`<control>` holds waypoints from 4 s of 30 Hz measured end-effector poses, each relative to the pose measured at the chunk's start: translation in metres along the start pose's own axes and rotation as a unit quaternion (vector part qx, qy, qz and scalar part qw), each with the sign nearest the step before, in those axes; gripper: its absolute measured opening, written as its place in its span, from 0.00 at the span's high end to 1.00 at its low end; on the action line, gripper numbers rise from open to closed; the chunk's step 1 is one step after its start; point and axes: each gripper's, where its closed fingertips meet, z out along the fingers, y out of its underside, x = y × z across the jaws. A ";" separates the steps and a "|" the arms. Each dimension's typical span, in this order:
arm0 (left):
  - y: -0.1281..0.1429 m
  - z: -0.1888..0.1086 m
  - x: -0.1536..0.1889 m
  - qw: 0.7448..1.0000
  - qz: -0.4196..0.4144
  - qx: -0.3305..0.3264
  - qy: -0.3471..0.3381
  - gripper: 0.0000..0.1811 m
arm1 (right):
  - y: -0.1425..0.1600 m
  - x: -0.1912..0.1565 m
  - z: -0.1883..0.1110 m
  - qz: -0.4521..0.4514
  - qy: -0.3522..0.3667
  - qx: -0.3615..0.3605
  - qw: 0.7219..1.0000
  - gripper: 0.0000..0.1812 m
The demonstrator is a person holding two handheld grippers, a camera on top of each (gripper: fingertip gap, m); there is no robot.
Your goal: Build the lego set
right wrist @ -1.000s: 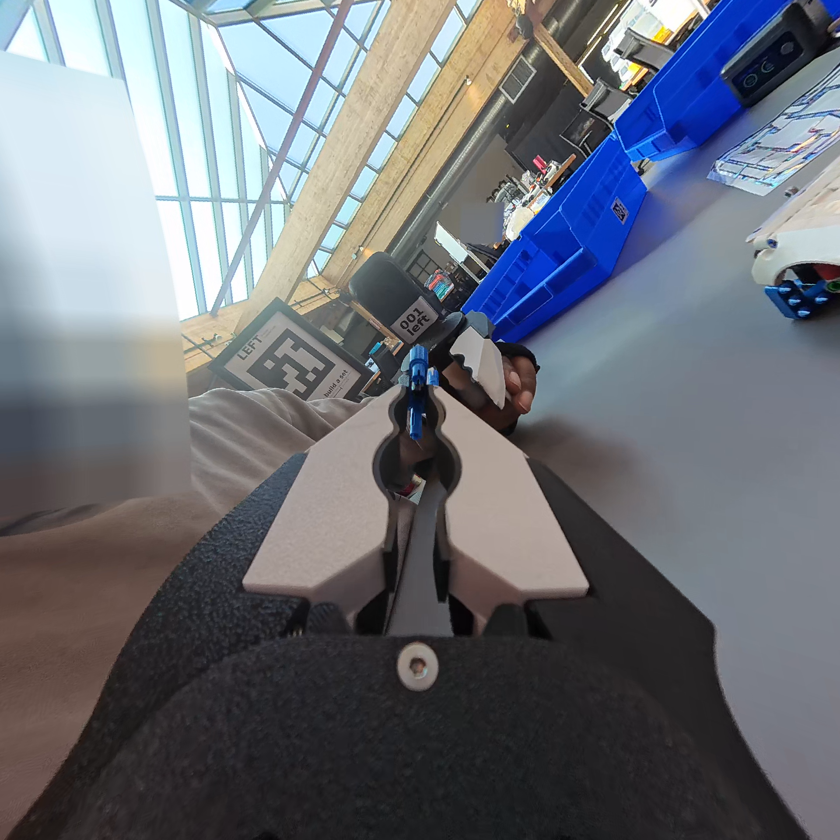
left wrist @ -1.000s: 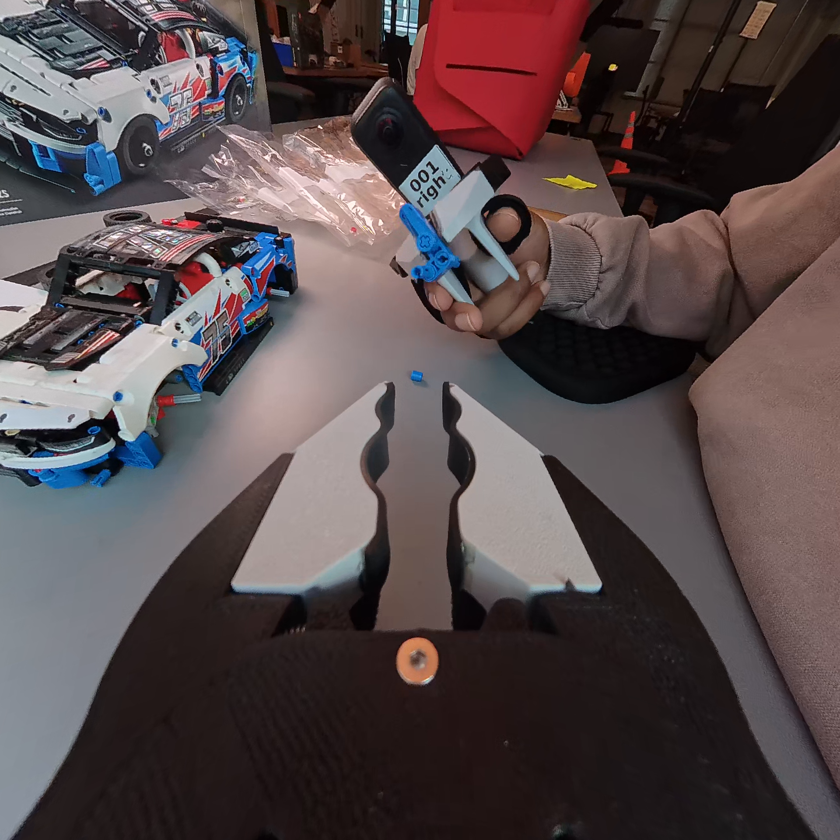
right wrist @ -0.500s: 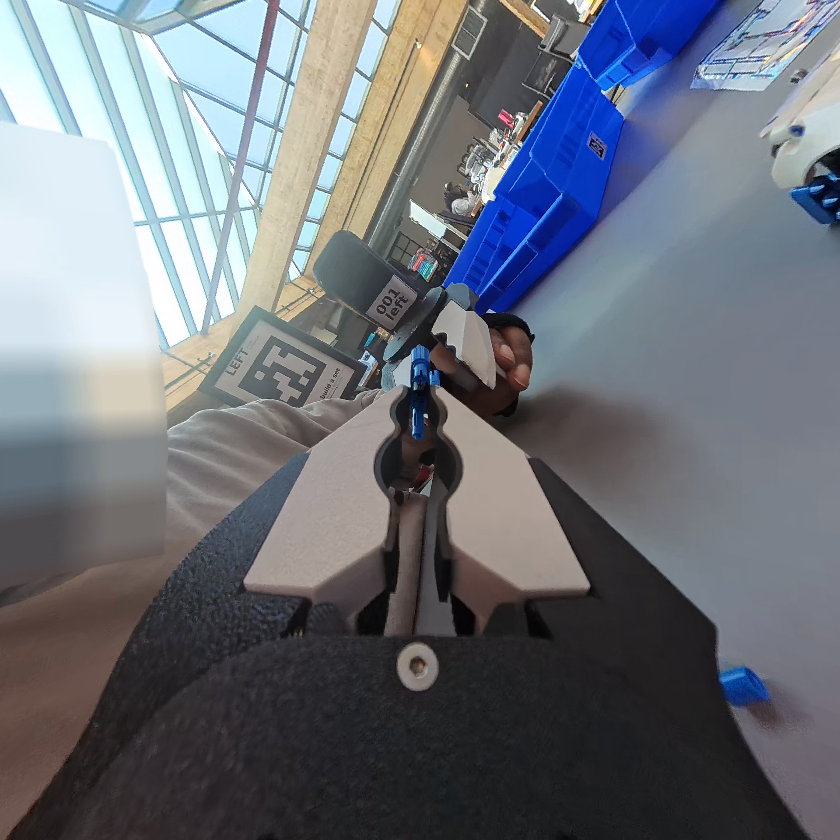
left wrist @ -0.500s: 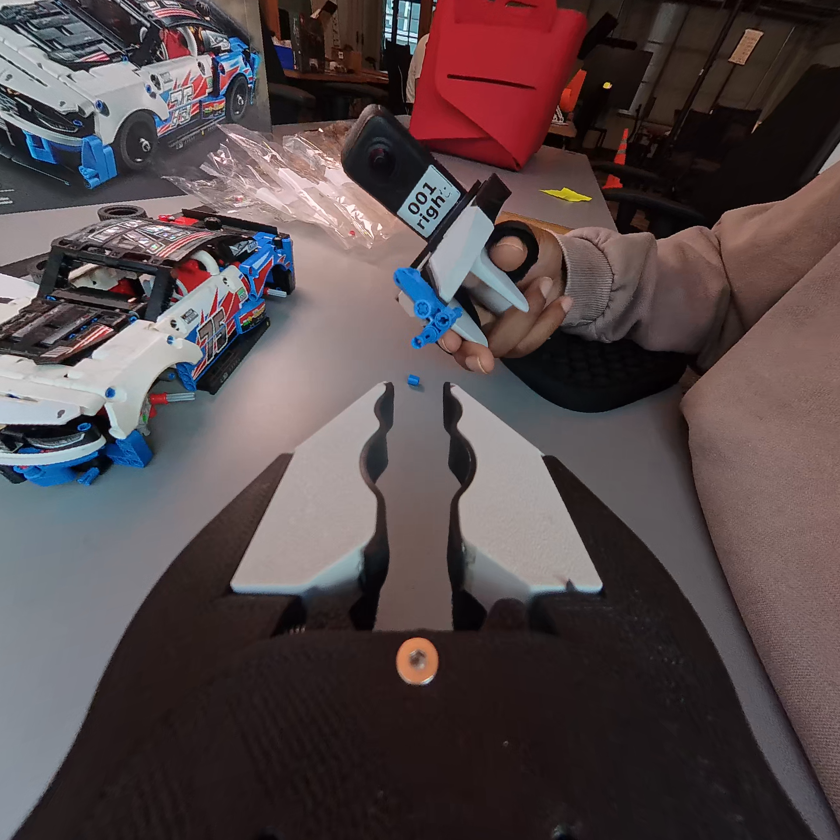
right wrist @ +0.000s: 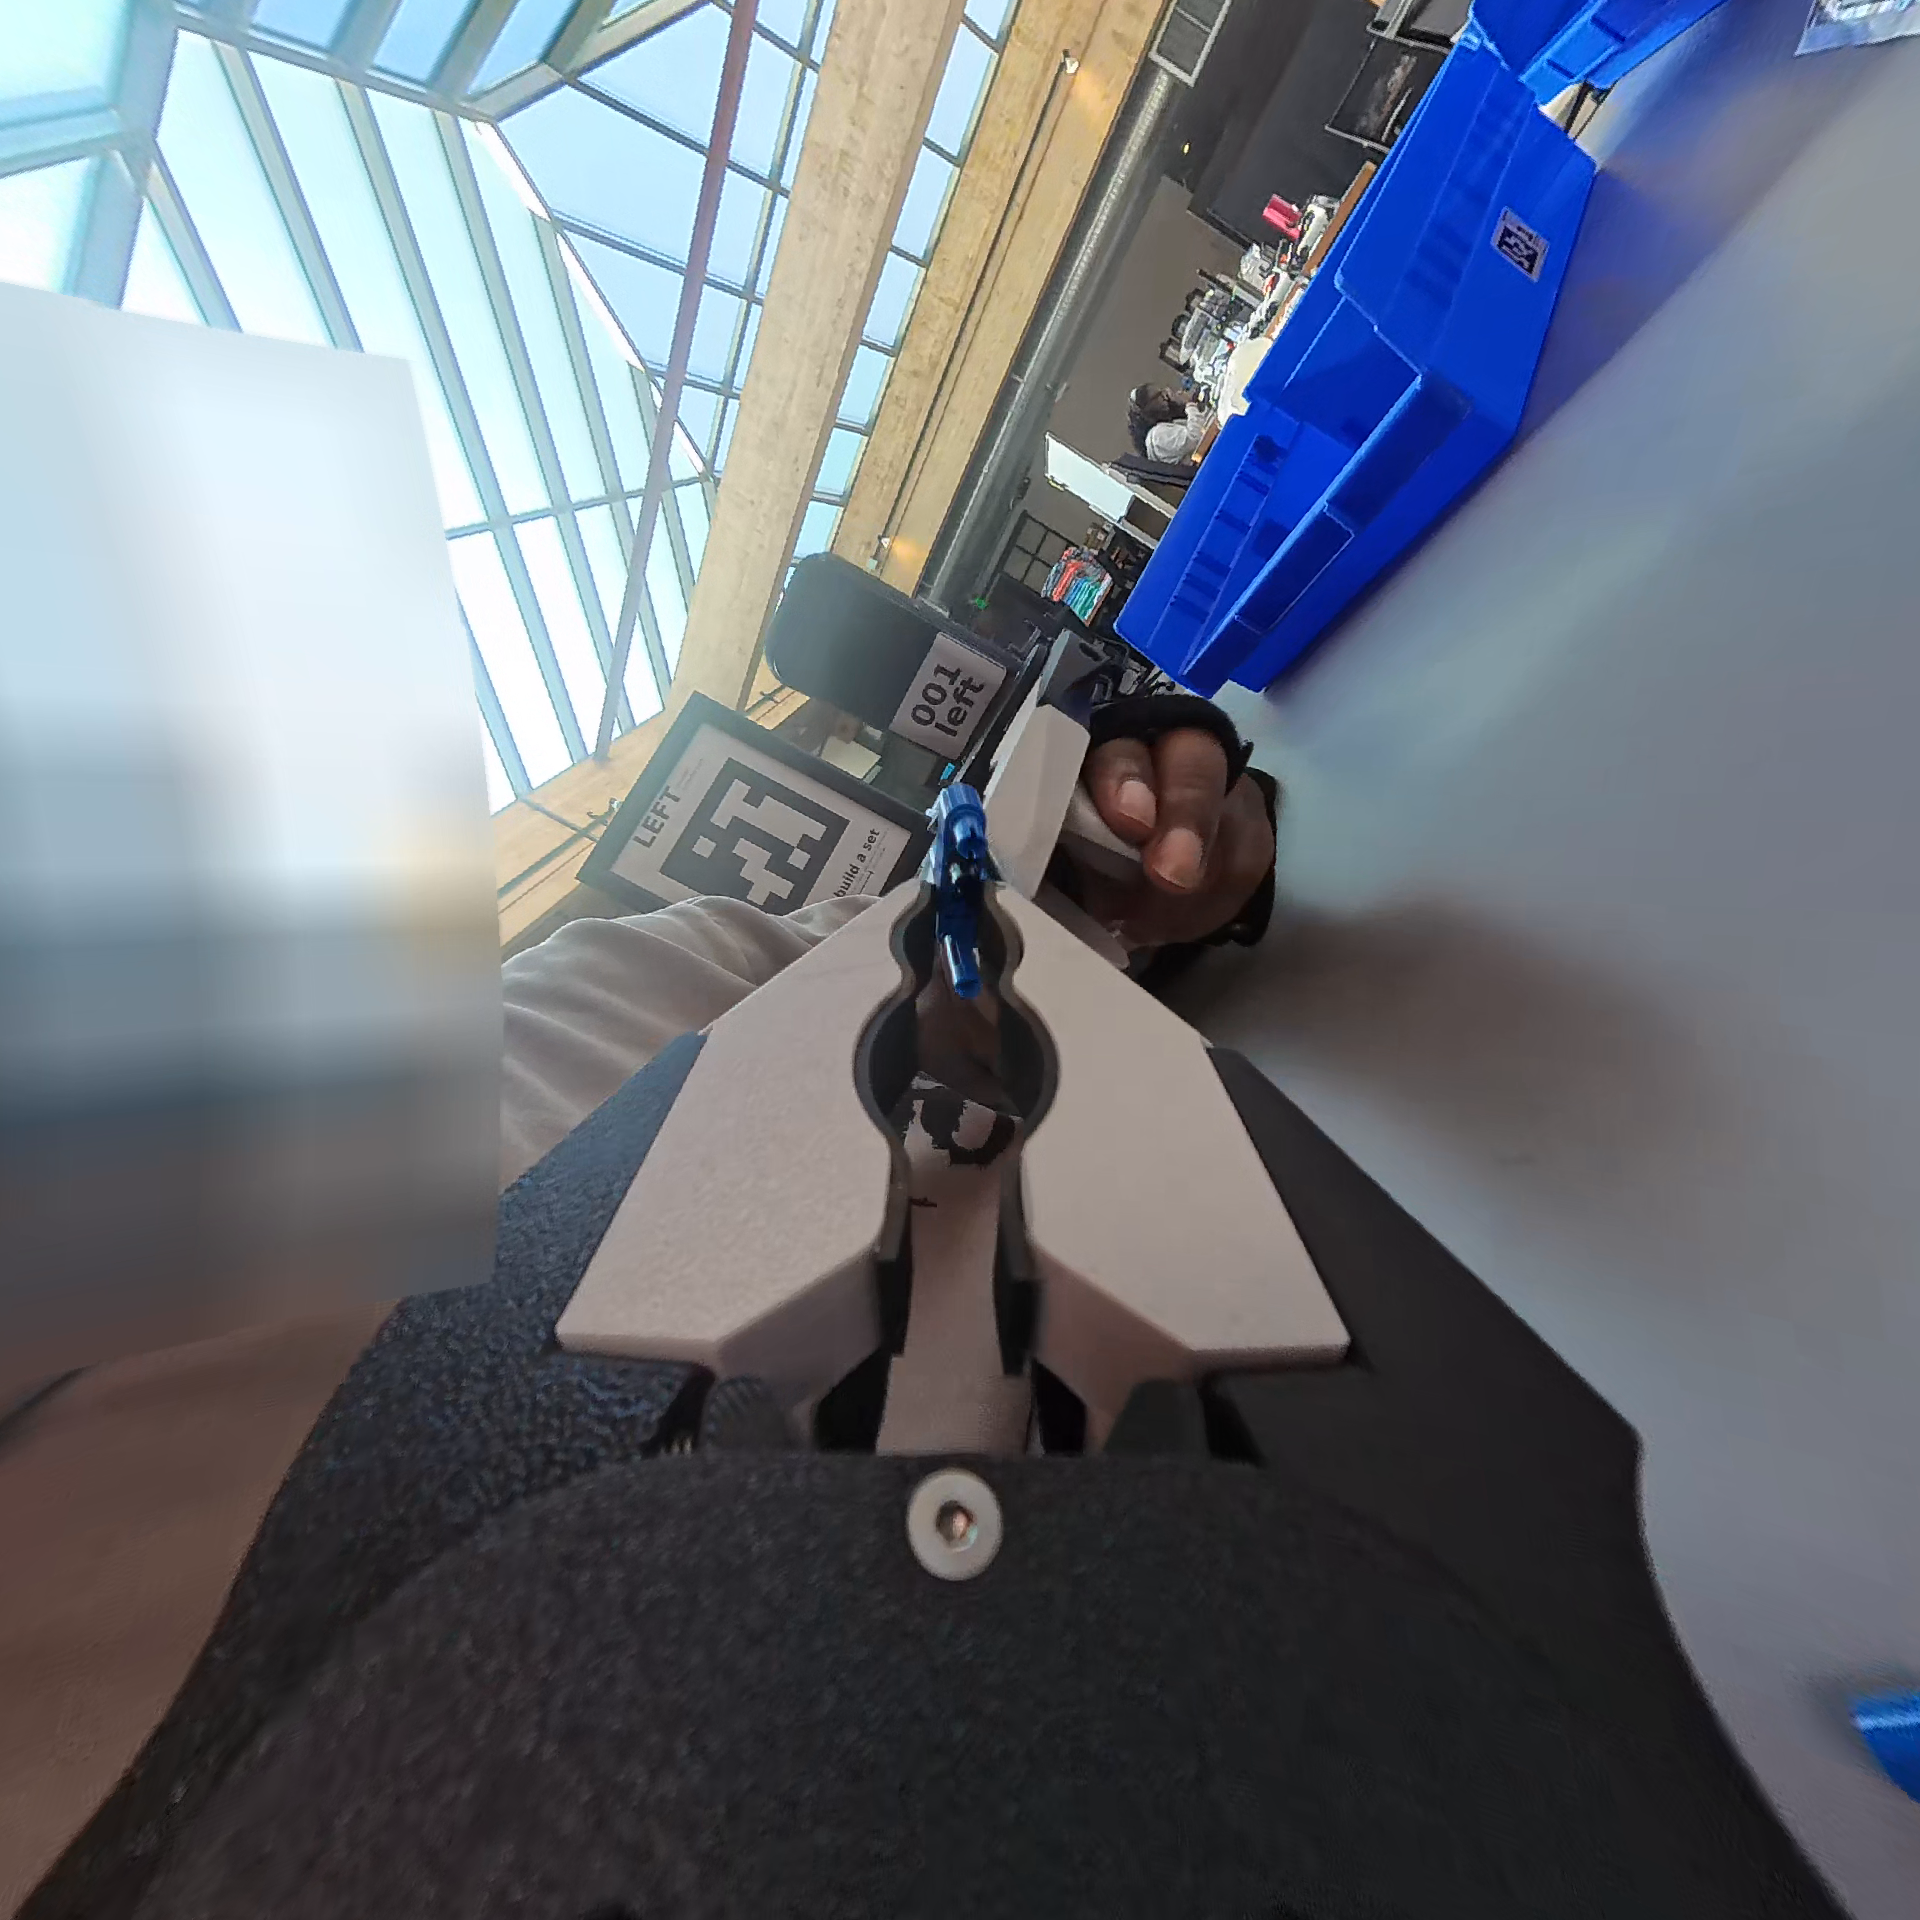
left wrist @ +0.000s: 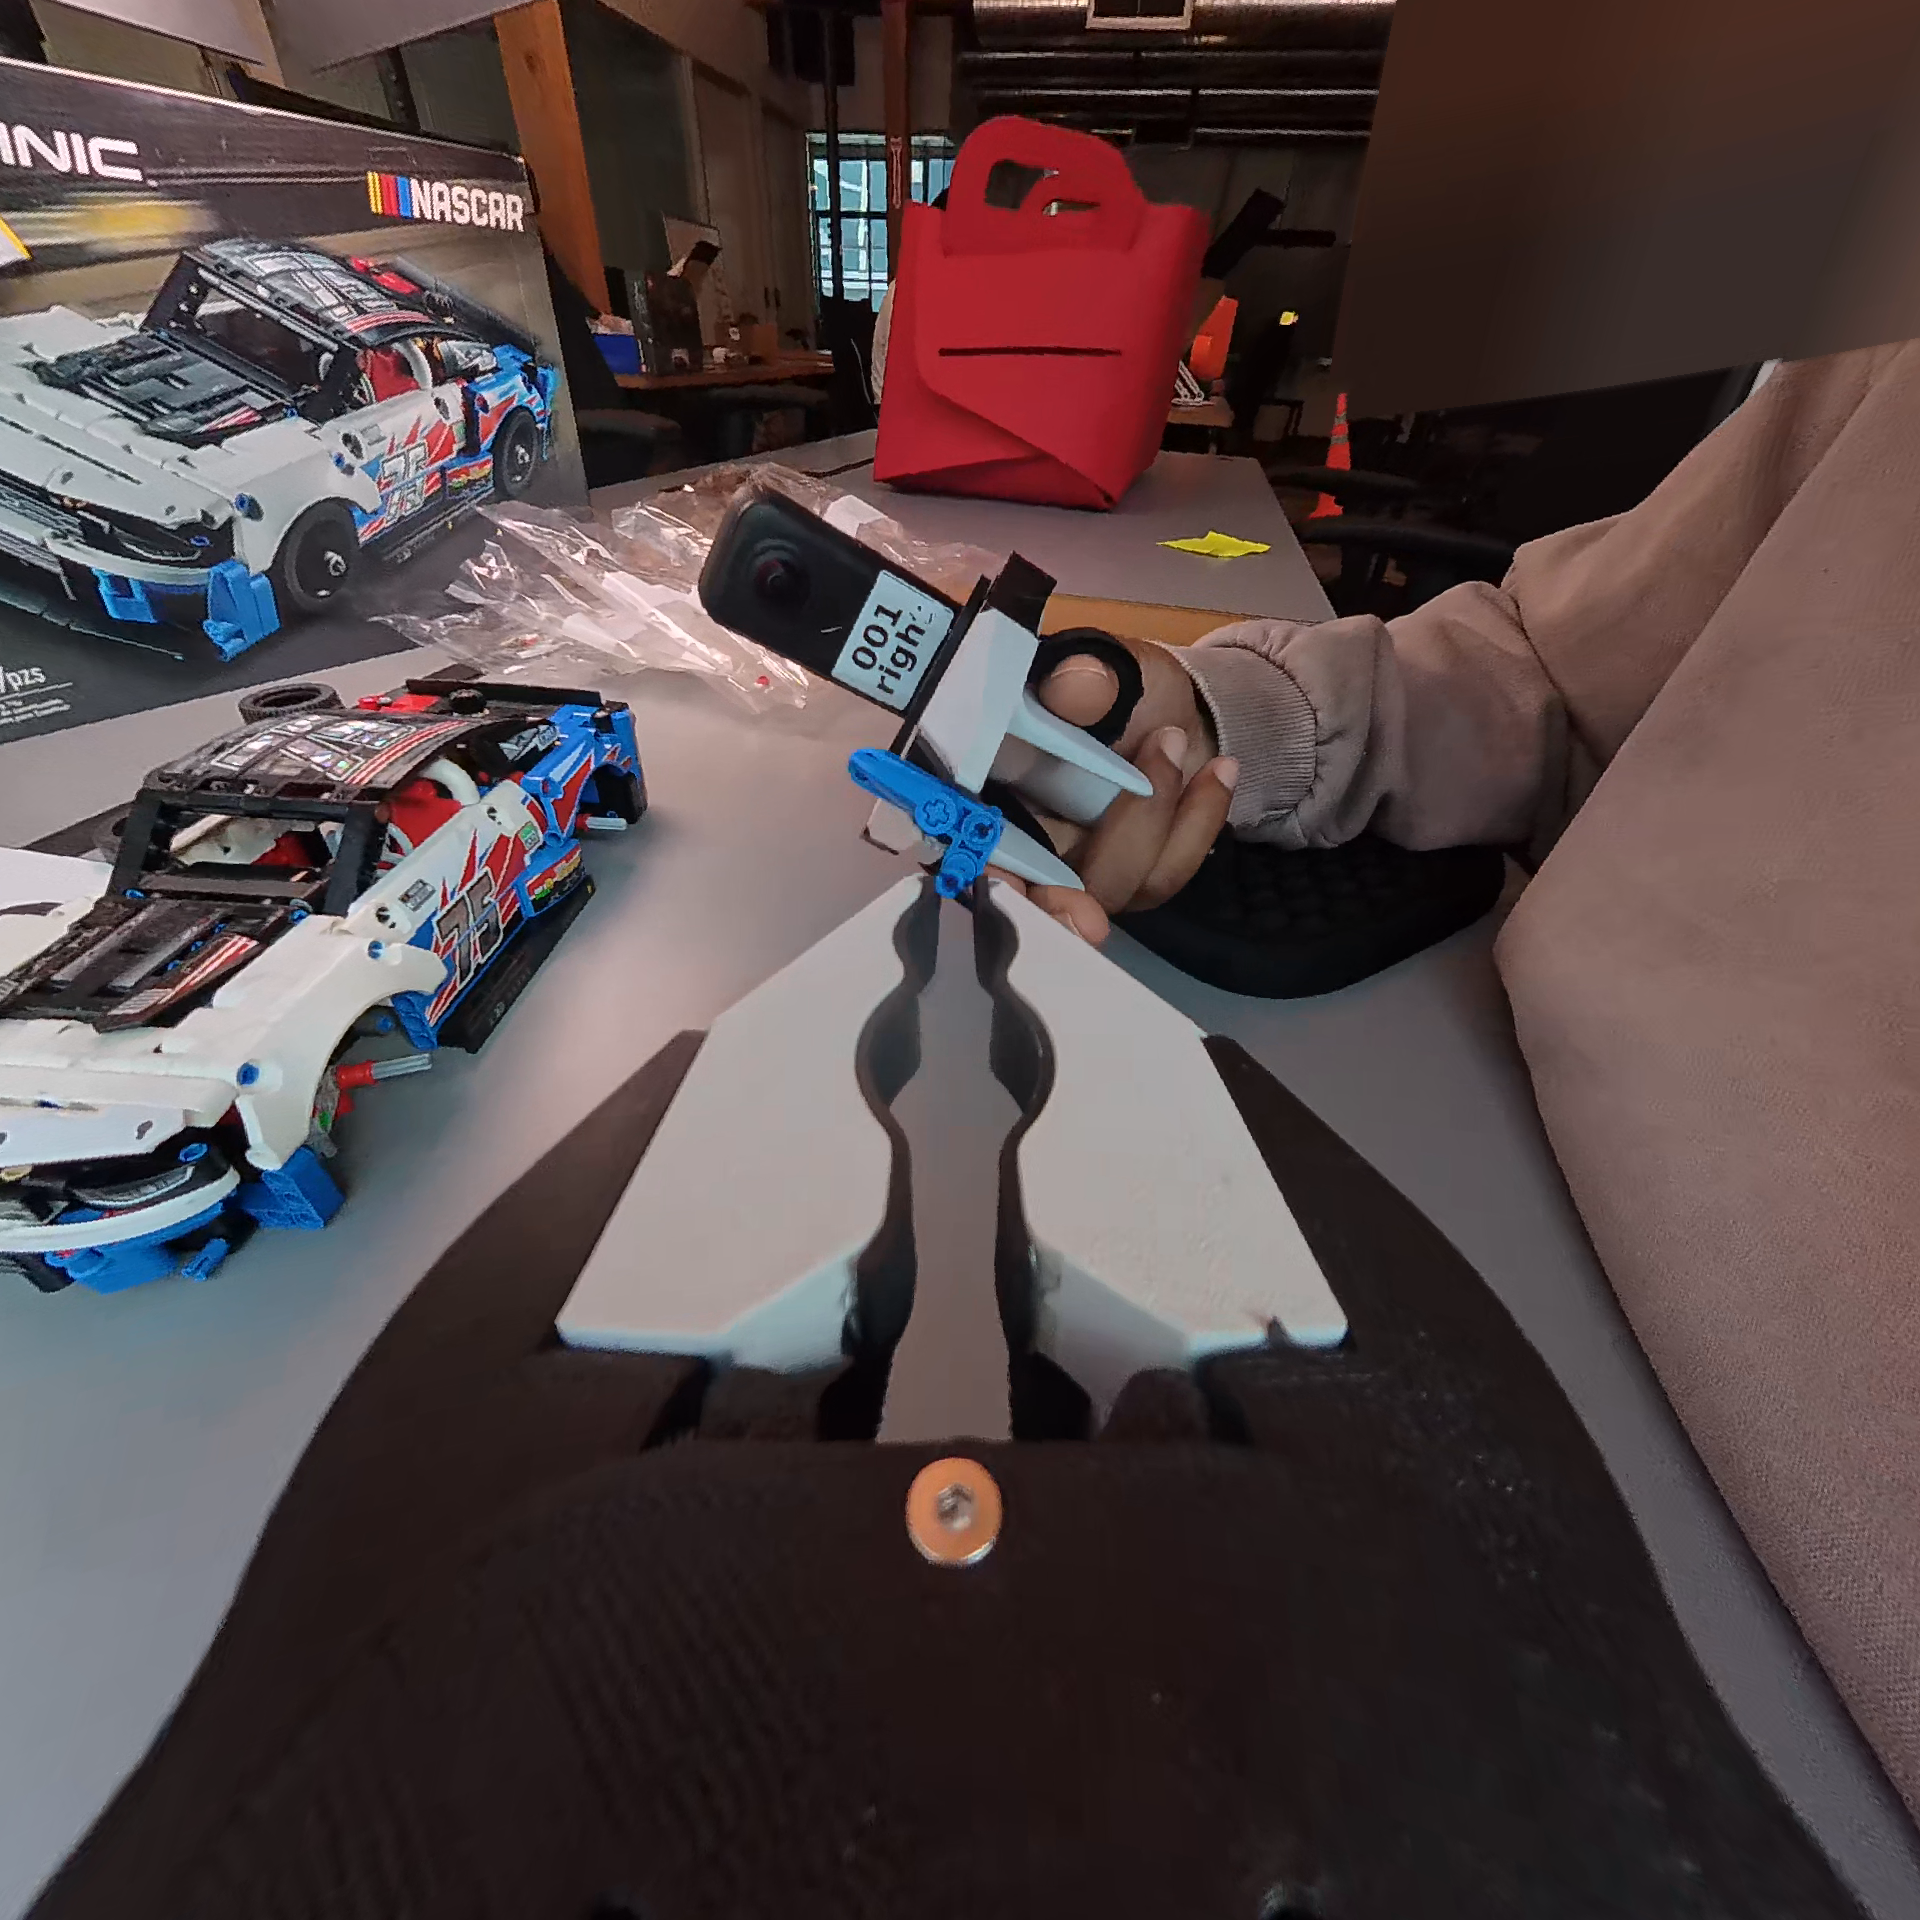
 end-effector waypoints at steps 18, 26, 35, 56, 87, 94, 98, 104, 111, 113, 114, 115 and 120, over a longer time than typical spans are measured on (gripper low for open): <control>0.003 -0.009 -0.025 0.998 -0.026 -0.009 -0.060 0.96 | -0.055 -0.009 -0.057 -0.210 0.103 0.077 0.969 0.98; 0.006 -0.010 -0.024 0.998 -0.027 -0.021 -0.059 0.93 | -0.061 0.012 -0.099 -0.267 0.212 0.017 0.940 0.98; 0.017 -0.006 -0.022 0.997 -0.033 -0.047 -0.051 0.93 | -0.011 0.048 -0.110 -0.312 0.298 -0.184 0.883 0.98; 0.032 0.011 0.011 0.995 -0.039 -0.084 0.027 0.98 | 0.024 0.014 -0.010 -0.178 0.094 -0.122 0.972 0.98; 0.023 0.005 0.009 0.997 -0.042 -0.065 0.029 0.99 | 0.016 0.008 -0.012 -0.229 0.087 -0.091 0.965 0.98; 0.009 -0.003 -0.006 0.994 -0.102 -0.018 0.017 0.99 | 0.002 0.004 -0.014 -0.298 0.111 -0.054 0.947 0.96; -0.001 -0.009 -0.011 0.989 -0.144 0.017 0.027 0.99 | -0.008 -0.001 -0.013 -0.349 0.134 -0.028 0.927 0.97; -0.006 -0.010 -0.011 0.982 -0.178 0.041 0.045 0.99 | -0.004 -0.006 -0.001 -0.416 0.157 -0.025 0.895 0.97; -0.005 -0.008 -0.008 0.982 -0.178 0.039 0.052 0.99 | -0.006 -0.008 0.003 -0.413 0.162 -0.010 0.896 0.97; -0.005 -0.007 -0.008 0.982 -0.176 0.039 0.051 0.99 | -0.007 -0.007 0.002 -0.405 0.163 -0.006 0.900 0.96; -0.004 -0.007 -0.008 0.982 -0.176 0.037 0.053 0.99 | -0.008 -0.006 0.002 -0.399 0.164 -0.004 0.902 0.95; -0.003 -0.007 -0.007 0.983 -0.174 0.034 0.054 0.99 | -0.009 -0.006 0.001 -0.392 0.162 0.000 0.905 0.95; 0.001 -0.004 -0.001 0.986 -0.153 0.018 0.055 0.99 | -0.002 -0.009 0.003 -0.398 0.147 -0.023 0.905 0.99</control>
